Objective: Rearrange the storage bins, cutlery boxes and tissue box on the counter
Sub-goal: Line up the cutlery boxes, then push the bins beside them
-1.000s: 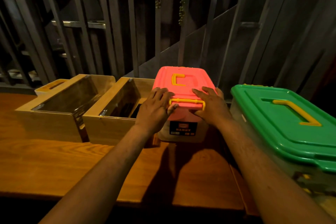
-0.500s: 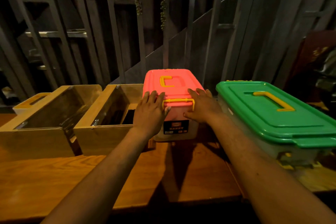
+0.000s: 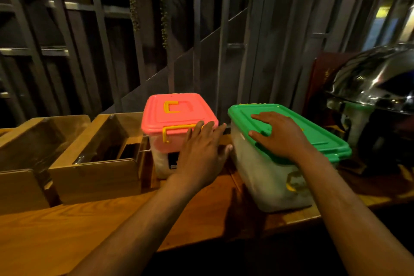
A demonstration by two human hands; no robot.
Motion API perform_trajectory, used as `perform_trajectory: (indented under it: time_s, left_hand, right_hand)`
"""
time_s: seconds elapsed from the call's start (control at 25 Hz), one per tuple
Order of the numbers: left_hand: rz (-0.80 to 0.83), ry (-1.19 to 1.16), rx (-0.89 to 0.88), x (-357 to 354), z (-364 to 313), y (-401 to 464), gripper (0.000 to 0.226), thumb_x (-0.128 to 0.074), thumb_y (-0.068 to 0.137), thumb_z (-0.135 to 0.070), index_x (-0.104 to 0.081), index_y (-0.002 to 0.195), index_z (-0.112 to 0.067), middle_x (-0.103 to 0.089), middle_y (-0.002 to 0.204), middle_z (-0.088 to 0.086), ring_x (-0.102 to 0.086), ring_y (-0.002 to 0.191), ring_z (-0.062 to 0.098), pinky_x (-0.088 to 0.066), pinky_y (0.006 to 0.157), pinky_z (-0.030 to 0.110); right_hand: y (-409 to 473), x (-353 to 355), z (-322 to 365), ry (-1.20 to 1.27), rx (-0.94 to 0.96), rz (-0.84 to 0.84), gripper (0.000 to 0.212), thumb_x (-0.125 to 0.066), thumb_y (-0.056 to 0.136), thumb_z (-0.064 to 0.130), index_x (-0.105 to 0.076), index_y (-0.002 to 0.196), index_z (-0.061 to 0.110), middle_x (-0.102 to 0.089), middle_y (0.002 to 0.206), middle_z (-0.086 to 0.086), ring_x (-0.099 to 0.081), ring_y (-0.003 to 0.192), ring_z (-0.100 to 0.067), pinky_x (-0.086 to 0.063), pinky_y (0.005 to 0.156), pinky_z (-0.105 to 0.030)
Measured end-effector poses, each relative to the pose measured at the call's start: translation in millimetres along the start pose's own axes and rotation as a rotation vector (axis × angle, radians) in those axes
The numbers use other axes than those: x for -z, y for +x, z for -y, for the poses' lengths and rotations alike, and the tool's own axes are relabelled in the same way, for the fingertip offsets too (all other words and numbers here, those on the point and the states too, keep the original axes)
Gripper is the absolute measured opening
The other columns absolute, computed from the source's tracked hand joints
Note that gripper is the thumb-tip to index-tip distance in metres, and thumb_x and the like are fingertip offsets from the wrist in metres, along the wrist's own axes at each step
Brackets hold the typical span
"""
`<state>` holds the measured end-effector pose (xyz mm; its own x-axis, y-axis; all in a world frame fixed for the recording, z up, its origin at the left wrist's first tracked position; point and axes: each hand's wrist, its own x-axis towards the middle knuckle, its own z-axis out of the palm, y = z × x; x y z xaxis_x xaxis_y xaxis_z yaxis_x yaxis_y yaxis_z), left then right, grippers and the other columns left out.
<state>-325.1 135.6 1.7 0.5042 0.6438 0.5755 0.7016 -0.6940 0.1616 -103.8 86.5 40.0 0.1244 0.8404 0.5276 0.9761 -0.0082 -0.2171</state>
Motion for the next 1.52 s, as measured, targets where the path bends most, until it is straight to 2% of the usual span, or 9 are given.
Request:
perform_trajectory:
  time_s: [0.2, 0.4, 0.48, 0.68, 0.88, 1.0, 1.16, 1.32, 1.52]
  left_hand:
    - [-0.044, -0.011, -0.063, -30.9, -74.1, 14.2, 0.063, -0.033, 0.088, -0.057, -0.048, 0.140, -0.024, -0.050, 0.143, 0.009, -0.038, 0.138, 0.032, -0.031, 0.112, 0.050]
    - [-0.046, -0.023, 0.016, -71.2, -145.2, 20.9, 0.061, -0.032, 0.091, -0.061, -0.052, 0.137, -0.027, -0.053, 0.142, 0.008, -0.041, 0.137, 0.030, -0.032, 0.112, 0.049]
    - [-0.073, -0.003, 0.066, -79.7, -157.0, 17.9, 0.061, -0.031, 0.091, -0.065, -0.057, 0.133, -0.028, -0.057, 0.138, 0.004, -0.045, 0.134, 0.028, -0.034, 0.111, 0.046]
    - [-0.131, -0.014, 0.145, -75.3, -150.3, 9.9, 0.059, -0.039, 0.090, -0.065, -0.060, 0.130, -0.028, -0.059, 0.136, -0.001, -0.048, 0.131, 0.020, -0.037, 0.111, 0.036]
    - [-0.132, 0.056, 0.198, -78.4, -137.8, 22.8, 0.053, -0.039, 0.092, -0.056, -0.058, 0.131, -0.026, -0.057, 0.136, -0.001, -0.046, 0.131, 0.020, -0.036, 0.110, 0.035]
    - [-0.142, 0.085, 0.225, -80.7, -118.5, 32.0, 0.051, -0.037, 0.093, -0.052, -0.057, 0.131, -0.025, -0.056, 0.135, 0.001, -0.046, 0.130, 0.022, -0.038, 0.108, 0.040]
    - [-0.116, 0.116, 0.217, -87.2, -93.9, 49.0, 0.052, -0.035, 0.094, -0.053, -0.056, 0.132, -0.025, -0.055, 0.134, 0.004, -0.047, 0.128, 0.024, -0.037, 0.107, 0.041]
    - [-0.096, 0.169, 0.184, -95.9, -74.2, 69.1, 0.053, -0.034, 0.094, -0.053, -0.055, 0.133, -0.025, -0.056, 0.133, 0.005, -0.049, 0.127, 0.025, -0.035, 0.106, 0.042]
    - [-0.023, 0.179, 0.216, -104.0, -56.4, 96.4, 0.061, -0.023, 0.091, -0.059, -0.049, 0.137, -0.029, -0.051, 0.141, 0.003, -0.041, 0.135, 0.022, -0.019, 0.115, 0.053]
  right_hand:
    - [-32.7, 15.5, -70.9, 0.055, -0.030, -0.036, 0.051, -0.061, 0.081, 0.056, -0.065, 0.123, 0.027, -0.063, 0.131, -0.004, -0.056, 0.123, -0.023, -0.044, 0.103, -0.040]
    - [-52.8, 33.3, -150.9, 0.090, -0.050, 0.039, 0.071, -0.036, 0.077, 0.078, -0.061, 0.126, 0.034, -0.057, 0.139, 0.000, -0.049, 0.129, -0.020, -0.039, 0.107, -0.044]
    - [-59.4, 30.0, -174.5, 0.214, -0.017, 0.072, 0.075, -0.038, 0.074, 0.083, -0.058, 0.130, 0.038, -0.051, 0.143, 0.002, -0.043, 0.133, -0.021, -0.033, 0.111, -0.044]
    - [-56.3, 16.1, -185.0, 0.311, 0.141, 0.065, 0.084, -0.054, 0.059, 0.089, -0.057, 0.128, 0.043, -0.044, 0.147, 0.011, -0.033, 0.140, -0.025, -0.031, 0.112, -0.055]
    - [-39.6, 5.4, -172.8, 0.390, 0.179, 0.034, 0.089, -0.056, 0.056, 0.088, -0.059, 0.128, 0.037, -0.047, 0.145, 0.006, -0.021, 0.133, -0.003, -0.020, 0.119, -0.052]
    - [-25.7, -3.0, -160.0, 0.390, 0.171, 0.070, 0.091, -0.057, 0.054, 0.085, -0.057, 0.132, 0.036, -0.046, 0.146, 0.007, -0.020, 0.140, -0.015, -0.017, 0.119, -0.053]
    - [-4.0, -16.0, -152.7, 0.421, 0.159, 0.058, 0.093, -0.057, 0.052, 0.083, -0.058, 0.130, 0.033, -0.049, 0.143, 0.004, -0.020, 0.132, -0.004, -0.017, 0.120, -0.050]
    - [18.2, -30.4, -156.0, 0.368, 0.149, 0.095, 0.097, -0.052, 0.051, 0.088, -0.056, 0.132, 0.035, -0.047, 0.144, 0.004, -0.026, 0.138, -0.019, -0.019, 0.119, -0.051]
    - [53.8, -47.8, -161.4, 0.336, 0.136, 0.150, 0.103, -0.046, 0.048, 0.096, -0.054, 0.133, 0.038, -0.046, 0.146, 0.003, -0.031, 0.138, -0.023, -0.023, 0.117, -0.053]
